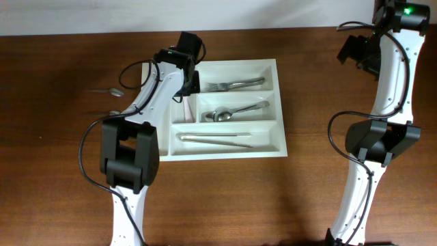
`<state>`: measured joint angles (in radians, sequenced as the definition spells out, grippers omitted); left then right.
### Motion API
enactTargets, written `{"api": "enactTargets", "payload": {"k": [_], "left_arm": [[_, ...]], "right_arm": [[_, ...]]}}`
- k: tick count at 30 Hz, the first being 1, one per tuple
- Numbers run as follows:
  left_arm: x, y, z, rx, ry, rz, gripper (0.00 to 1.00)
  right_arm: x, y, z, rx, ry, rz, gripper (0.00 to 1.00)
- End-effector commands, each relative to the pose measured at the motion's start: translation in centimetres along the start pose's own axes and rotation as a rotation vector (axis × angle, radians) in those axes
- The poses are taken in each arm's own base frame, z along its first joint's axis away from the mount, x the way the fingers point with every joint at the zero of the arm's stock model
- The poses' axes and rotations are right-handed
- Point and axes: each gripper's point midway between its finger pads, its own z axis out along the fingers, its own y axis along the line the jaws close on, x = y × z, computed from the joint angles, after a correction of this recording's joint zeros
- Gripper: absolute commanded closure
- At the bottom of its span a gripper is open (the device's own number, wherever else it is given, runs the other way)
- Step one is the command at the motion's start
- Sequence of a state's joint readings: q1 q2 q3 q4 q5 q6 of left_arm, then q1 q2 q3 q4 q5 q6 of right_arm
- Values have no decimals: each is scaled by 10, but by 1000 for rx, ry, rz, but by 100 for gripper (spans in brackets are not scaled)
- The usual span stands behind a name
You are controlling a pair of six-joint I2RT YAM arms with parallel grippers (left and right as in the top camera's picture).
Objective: Pack container
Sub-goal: 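Open the left gripper to release the knife and withdraw, then lower the left gripper onto the lower metal spoon on the table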
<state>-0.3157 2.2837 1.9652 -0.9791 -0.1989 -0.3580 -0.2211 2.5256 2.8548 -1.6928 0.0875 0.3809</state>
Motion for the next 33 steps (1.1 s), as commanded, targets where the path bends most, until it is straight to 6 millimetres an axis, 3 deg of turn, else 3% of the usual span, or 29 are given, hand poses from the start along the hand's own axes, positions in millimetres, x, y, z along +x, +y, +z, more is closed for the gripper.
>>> {"api": "enactTargets", "payload": {"k": [1,5,8,12,16,19,22,25,29,33], "left_arm": [[-1,2,5,-8,4,0,60],[-14,2,-5,4,-30,-10,48],[-31,0,-24,20,-83,-22,46],[-60,5,-62,45,-166,-52,31],[-82,32,-95,48,-211,-153,25],[-86,68,-103,27,-198,-290,23],[-76,112,-97,-15,-137,-463,23],[-49,155,-87,-64,-17,-666,23],[-12,184,-76,-108,139,-905,13],[13,195,-62,-175,219,-1069,7]], "right_arm": [[-5,-2,-19,-15,-39,0,1],[-5,-2,-19,-15,-38,0,1],[-5,-2,-19,-15,-38,0,1],[-5,-2,-19,-15,-38,0,1],[-5,-2,-19,-15,-38,0,1],[-5,-2,-19,-15,-38,0,1],[-5,-2,-19,-15,-38,0,1],[-5,-2,-19,-15,-38,0,1],[-5,-2,-19,-15,-38,0,1],[-5,-2,-19,-15,-38,0,1]]}}
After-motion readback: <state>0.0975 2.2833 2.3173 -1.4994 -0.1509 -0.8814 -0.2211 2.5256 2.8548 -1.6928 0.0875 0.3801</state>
